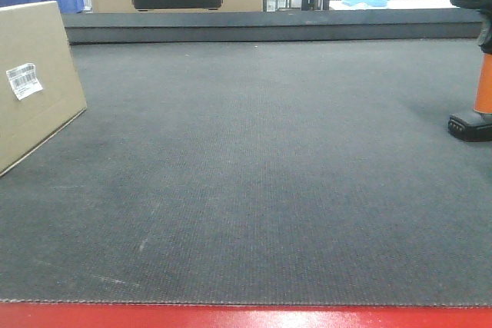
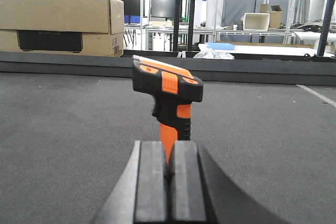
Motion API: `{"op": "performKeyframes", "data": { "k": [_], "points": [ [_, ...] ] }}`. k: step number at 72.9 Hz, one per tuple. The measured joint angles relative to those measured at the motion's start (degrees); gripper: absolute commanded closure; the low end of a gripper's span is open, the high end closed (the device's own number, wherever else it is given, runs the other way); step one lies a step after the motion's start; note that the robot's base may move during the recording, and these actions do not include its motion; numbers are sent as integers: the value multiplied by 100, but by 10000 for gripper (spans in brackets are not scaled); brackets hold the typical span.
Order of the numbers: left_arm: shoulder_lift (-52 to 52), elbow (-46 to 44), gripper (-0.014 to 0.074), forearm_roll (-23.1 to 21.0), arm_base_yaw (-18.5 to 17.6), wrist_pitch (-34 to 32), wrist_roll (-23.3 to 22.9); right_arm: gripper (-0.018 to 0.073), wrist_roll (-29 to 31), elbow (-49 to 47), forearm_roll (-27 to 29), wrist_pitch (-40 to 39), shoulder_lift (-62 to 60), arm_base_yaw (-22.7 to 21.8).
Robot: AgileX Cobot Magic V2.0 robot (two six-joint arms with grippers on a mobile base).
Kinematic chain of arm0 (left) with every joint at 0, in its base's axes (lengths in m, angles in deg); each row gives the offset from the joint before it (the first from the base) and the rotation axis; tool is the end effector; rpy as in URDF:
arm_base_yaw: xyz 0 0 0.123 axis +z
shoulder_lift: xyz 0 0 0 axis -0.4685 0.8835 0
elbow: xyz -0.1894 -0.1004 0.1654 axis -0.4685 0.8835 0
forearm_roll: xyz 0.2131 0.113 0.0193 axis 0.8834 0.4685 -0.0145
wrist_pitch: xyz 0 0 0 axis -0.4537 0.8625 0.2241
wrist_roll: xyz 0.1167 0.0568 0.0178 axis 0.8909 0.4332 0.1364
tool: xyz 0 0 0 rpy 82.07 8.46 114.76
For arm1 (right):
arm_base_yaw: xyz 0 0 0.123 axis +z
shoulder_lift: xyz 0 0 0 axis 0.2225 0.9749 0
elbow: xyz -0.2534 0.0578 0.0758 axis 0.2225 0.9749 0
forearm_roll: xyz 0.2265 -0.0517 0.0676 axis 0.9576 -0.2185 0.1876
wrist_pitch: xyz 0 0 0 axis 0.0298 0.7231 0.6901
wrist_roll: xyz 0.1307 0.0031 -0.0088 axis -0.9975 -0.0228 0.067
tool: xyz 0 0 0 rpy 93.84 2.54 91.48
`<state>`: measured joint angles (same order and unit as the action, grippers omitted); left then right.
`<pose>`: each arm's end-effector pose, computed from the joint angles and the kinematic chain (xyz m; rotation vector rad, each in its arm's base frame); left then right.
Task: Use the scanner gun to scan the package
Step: 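Move the left gripper toward the labeled cardboard box on the mat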
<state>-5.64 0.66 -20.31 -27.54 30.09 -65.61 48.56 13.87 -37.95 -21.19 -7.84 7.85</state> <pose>0.1343 -0.0051 0.2686 -0.0411 1.8656 -0.0877 0.1003 -0.0090 0.2182 0.0889 1.4700 -0.0464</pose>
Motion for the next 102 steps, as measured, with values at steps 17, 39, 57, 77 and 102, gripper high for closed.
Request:
{"op": "performKeyframes", "data": {
  "k": [17, 39, 57, 77, 102],
  "points": [
    [2503, -2331, 707, -10, 0, 1865, 0, 727, 0, 0, 0, 0, 0, 0],
    [3812, -3791, 707, -10, 0, 2036, 0, 727, 0, 0, 0, 0, 0, 0],
    [4769, -4650, 707, -32, 440, 3040, -86, 727, 0, 0, 0, 0, 0, 0],
    [5707, -5600, 638, -199, 512, 3639, 144, 727, 0, 0, 0, 0, 0, 0],
    [6215, -5667, 30, -162, 512, 3481, 177, 727, 0, 0, 0, 0, 0, 0]
  ]
}}
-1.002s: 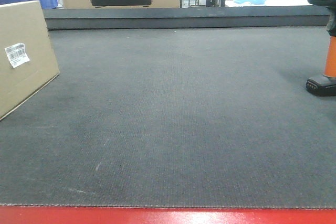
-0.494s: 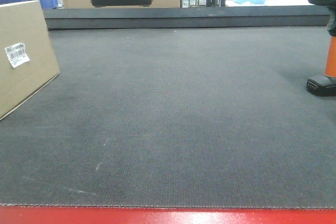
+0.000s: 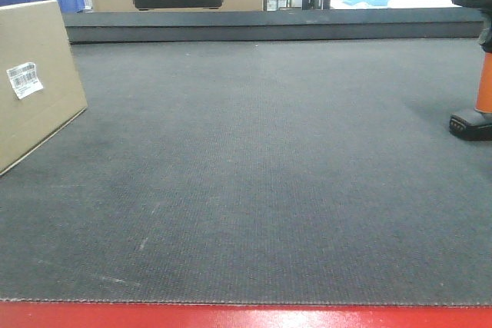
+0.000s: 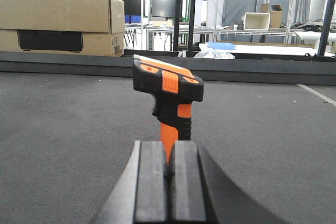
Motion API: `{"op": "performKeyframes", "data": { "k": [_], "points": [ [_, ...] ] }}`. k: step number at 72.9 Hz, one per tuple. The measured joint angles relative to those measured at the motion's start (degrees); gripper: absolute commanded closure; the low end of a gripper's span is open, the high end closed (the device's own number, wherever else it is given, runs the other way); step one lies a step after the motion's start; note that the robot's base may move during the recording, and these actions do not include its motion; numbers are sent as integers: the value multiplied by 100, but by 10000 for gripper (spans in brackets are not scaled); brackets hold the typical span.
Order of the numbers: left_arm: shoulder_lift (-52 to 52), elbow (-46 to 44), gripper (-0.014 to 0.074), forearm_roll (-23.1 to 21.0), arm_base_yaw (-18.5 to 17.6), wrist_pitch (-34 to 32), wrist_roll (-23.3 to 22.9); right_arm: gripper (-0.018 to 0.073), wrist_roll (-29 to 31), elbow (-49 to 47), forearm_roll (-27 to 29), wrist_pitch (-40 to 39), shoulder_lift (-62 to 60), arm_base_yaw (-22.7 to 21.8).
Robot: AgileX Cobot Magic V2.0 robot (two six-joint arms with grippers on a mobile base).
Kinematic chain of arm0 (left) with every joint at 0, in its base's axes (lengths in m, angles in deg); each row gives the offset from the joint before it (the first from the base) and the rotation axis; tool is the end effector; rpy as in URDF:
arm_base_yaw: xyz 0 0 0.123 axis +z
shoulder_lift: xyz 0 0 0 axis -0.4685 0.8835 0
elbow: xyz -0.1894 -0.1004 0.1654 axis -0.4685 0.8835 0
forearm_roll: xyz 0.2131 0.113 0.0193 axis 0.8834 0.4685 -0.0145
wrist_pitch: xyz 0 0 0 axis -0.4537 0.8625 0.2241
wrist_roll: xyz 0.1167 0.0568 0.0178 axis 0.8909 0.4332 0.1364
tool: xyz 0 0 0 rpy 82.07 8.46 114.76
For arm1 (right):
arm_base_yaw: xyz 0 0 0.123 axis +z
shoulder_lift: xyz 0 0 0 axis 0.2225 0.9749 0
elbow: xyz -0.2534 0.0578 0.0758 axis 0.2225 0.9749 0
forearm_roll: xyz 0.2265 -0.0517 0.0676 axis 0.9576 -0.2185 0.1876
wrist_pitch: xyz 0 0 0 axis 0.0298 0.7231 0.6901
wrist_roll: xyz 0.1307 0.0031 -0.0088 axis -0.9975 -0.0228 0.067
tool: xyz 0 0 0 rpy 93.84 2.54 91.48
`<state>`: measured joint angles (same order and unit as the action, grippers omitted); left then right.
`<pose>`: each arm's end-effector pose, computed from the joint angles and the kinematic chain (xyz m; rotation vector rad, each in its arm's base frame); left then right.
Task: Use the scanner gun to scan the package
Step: 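Move the left gripper toward the labeled cardboard box on the mat, then grasp the cardboard box with the left gripper and lift it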
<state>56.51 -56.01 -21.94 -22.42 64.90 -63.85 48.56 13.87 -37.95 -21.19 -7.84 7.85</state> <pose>0.3318 0.0150 0.3012 -0.0855 2.5570 -0.1331 0.1003 -0.0090 0.2182 0.0889 1.4700 -0.0464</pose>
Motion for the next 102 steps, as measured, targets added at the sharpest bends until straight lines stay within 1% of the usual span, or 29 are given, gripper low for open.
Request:
{"op": "performKeyframes", "data": {
  "k": [3, 7, 27, 37, 43, 47, 52, 57, 65, 66, 72, 79, 86, 89, 93, 98, 102],
  "points": [
    [79, 0, 69, 34, -18, 52, 0, 727, 0, 0, 0, 0, 0, 0],
    [191, 0, 94, 163, -71, 75, 10, 727, 0, 0, 0, 0, 0, 0],
    [658, 29, 99, 472, -433, 65, 43, 727, 0, 0, 0, 0, 0, 0],
    [777, 29, 102, 530, -462, 65, -102, 727, 0, 0, 0, 0, 0, 0],
    [809, 29, 139, 566, -462, 65, -152, 727, 0, 0, 0, 0, 0, 0],
    [809, 29, 190, 566, -462, 65, -156, 727, 0, 0, 0, 0, 0, 0],
    [809, 29, 296, 566, -462, 65, -166, 727, 0, 0, 0, 0, 0, 0],
    [809, 29, 433, 566, -462, 65, -166, 727, 0, 0, 0, 0, 0, 0],
    [809, 29, 691, 566, -462, 65, -166, 727, 0, 0, 0, 0, 0, 0],
    [809, 29, 707, 566, -462, 65, -166, 727, 0, 0, 0, 0, 0, 0],
    [809, 18, 707, 541, -462, 76, -200, 727, 0, 0, 0, 0, 0, 0],
    [827, -159, 707, 342, -462, 176, -332, 727, 0, 0, 0, 0, 0, 0],
    [836, -410, 707, -56, -510, 280, -414, 727, 0, 0, 0, 0, 0, 0],
    [836, -532, 707, -265, -578, 295, -534, 727, 0, 0, 0, 0, 0, 0],
    [812, -610, 707, -484, -729, 295, -759, 727, 0, 0, 0, 0, 0, 0],
    [790, -657, 707, -875, -1088, 147, -1094, 727, 0, 0, 0, 0, 0, 0],
    [790, -666, 707, -1025, -1403, -45, -1316, 727, 0, 0, 0, 0, 0, 0]
  ]
}}
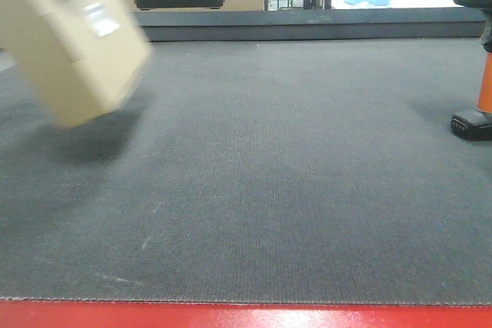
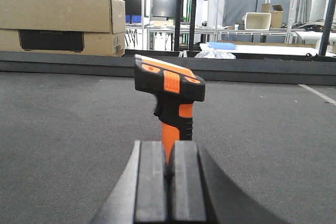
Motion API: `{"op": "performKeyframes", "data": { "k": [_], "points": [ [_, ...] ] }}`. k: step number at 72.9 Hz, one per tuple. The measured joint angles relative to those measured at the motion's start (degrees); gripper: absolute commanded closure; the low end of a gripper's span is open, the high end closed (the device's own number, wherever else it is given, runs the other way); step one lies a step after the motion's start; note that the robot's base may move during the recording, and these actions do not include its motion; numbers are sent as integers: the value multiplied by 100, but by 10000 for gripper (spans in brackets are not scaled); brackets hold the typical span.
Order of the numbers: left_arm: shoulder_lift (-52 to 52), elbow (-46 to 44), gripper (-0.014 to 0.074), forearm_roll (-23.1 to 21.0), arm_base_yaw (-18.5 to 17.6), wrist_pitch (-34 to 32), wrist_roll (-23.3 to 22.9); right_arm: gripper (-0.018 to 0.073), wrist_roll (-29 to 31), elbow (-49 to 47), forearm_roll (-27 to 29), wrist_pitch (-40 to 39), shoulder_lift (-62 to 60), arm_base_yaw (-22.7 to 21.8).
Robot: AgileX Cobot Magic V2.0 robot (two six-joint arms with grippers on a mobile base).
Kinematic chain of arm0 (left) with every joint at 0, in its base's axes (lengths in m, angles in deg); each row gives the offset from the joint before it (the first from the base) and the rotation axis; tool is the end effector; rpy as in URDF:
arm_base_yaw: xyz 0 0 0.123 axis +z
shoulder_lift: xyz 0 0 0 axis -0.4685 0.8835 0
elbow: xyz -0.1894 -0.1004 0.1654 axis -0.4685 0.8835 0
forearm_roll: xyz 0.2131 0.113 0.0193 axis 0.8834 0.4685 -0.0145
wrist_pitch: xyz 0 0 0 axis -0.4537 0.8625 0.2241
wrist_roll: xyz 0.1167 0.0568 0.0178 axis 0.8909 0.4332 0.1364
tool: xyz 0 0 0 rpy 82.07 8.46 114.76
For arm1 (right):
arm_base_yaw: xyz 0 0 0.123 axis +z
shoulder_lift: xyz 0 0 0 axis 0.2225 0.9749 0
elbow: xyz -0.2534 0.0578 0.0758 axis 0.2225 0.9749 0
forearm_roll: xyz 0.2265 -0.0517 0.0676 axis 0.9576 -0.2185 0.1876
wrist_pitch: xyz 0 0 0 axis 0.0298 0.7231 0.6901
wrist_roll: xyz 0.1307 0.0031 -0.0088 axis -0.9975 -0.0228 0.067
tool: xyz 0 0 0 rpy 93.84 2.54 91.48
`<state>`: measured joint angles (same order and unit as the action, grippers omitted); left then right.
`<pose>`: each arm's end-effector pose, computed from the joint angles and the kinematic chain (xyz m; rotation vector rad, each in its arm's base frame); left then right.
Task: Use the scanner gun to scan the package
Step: 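Grasp the cardboard box with the left gripper and lift it, then grasp the orange scanner gun with the right gripper and lift it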
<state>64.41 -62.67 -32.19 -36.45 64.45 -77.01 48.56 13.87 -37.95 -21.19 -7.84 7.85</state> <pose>0.3583 -0.0896 0.2945 -0.1474 2.5890 -0.5380 0.1003 -0.0090 0.2182 0.0889 1.4700 -0.0464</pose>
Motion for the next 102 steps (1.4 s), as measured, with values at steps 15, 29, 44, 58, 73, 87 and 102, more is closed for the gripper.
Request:
{"op": "performKeyframes", "data": {
  "k": [15, 29, 44, 58, 73, 87, 102],
  "points": [
    [-5, 194, 707, -251, -1158, -1026, -831, 727, 0, 0, 0, 0, 0, 0],
    [-5, 568, 707, -265, -1592, -1575, -1122, 727, 0, 0, 0, 0, 0, 0],
    [176, 752, 707, -210, -1615, -1485, -1159, 727, 0, 0, 0, 0, 0, 0],
    [184, 752, 707, -174, -1615, -1305, -1137, 727, 0, 0, 0, -152, 0, 0],
    [184, 752, 707, -150, -1615, -1240, -1119, 727, 0, -363, -12, 488, -9, 0],
    [184, 752, 707, -150, -1615, -1240, -1114, 727, 0, -1430, -237, 711, 581, 0],
    [184, 752, 707, -150, -1615, -1231, -1114, 727, 0, -2365, -273, 1182, 2081, 0]
  ]
}}
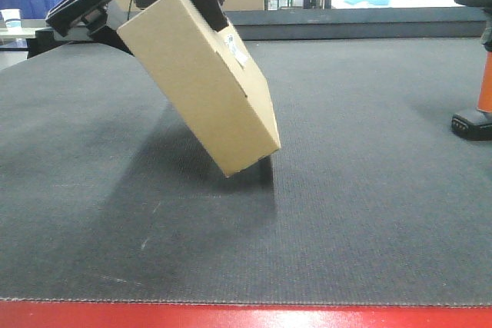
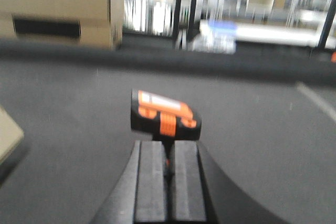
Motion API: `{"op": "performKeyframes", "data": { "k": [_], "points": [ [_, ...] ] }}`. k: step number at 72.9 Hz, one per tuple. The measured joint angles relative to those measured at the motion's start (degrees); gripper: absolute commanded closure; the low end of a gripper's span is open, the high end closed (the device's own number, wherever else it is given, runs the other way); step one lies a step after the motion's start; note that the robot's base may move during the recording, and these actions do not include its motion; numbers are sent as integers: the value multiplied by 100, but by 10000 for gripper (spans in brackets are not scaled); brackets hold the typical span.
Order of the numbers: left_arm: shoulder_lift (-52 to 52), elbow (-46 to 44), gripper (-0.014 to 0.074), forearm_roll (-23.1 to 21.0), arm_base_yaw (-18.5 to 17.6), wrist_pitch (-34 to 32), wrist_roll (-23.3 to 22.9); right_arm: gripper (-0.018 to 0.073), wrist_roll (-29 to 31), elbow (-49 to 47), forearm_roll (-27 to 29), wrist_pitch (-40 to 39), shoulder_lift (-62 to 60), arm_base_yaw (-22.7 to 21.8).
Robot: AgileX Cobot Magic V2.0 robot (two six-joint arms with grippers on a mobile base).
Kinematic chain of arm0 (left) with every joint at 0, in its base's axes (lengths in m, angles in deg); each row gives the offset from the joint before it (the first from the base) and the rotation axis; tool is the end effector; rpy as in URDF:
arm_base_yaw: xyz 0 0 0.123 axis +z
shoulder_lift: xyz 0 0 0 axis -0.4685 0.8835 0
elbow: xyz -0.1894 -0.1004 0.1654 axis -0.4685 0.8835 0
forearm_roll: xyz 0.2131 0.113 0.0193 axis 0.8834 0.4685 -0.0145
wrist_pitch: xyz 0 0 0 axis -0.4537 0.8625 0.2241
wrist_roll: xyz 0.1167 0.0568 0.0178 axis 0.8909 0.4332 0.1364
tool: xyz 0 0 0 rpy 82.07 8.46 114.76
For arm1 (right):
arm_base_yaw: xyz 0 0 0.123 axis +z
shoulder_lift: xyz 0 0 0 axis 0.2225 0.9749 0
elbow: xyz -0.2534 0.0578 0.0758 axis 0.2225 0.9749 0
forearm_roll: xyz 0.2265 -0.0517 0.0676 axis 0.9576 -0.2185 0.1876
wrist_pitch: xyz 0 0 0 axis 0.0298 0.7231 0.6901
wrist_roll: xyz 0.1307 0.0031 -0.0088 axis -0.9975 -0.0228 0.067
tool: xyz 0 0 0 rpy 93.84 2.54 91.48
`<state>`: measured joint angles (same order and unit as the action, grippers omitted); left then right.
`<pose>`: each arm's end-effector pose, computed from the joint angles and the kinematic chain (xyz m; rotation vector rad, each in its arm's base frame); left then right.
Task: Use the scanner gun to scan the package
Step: 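Grasp the orange scanner gun with the right gripper and lift it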
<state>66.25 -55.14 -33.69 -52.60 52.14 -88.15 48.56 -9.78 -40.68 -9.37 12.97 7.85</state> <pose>0.3334 -0.1880 0.2564 -0.1333 2.6135 -0.7119 0.1299 -0.0096 0.3021 0.0470 1.6284 -0.0696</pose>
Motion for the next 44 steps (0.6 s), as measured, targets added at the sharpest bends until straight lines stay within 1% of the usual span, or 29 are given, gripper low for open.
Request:
{"op": "performKeyframes", "data": {
  "k": [8, 20, 23, 27, 34, 44],
  "points": [
    [0, 0, 707, 0, 0, 0, 10, 727, 0, -306, -12, 78, 776, 0],
    [0, 0, 707, 0, 0, 0, 10, 727, 0, -374, 34, -373, 1798, 0],
    [0, 0, 707, 0, 0, 0, 69, 727, 0, -374, 60, -439, 2053, 0],
    [0, 0, 707, 0, 0, 0, 182, 727, 0, -374, 153, -556, 2393, 0],
    [0, 0, 707, 0, 0, 48, 353, 727, 0, -374, 487, -728, 2965, 0],
    [0, 0, 707, 25, 0, 125, 407, 727, 0, -374, 667, -1220, 3559, 0]
  ]
}}
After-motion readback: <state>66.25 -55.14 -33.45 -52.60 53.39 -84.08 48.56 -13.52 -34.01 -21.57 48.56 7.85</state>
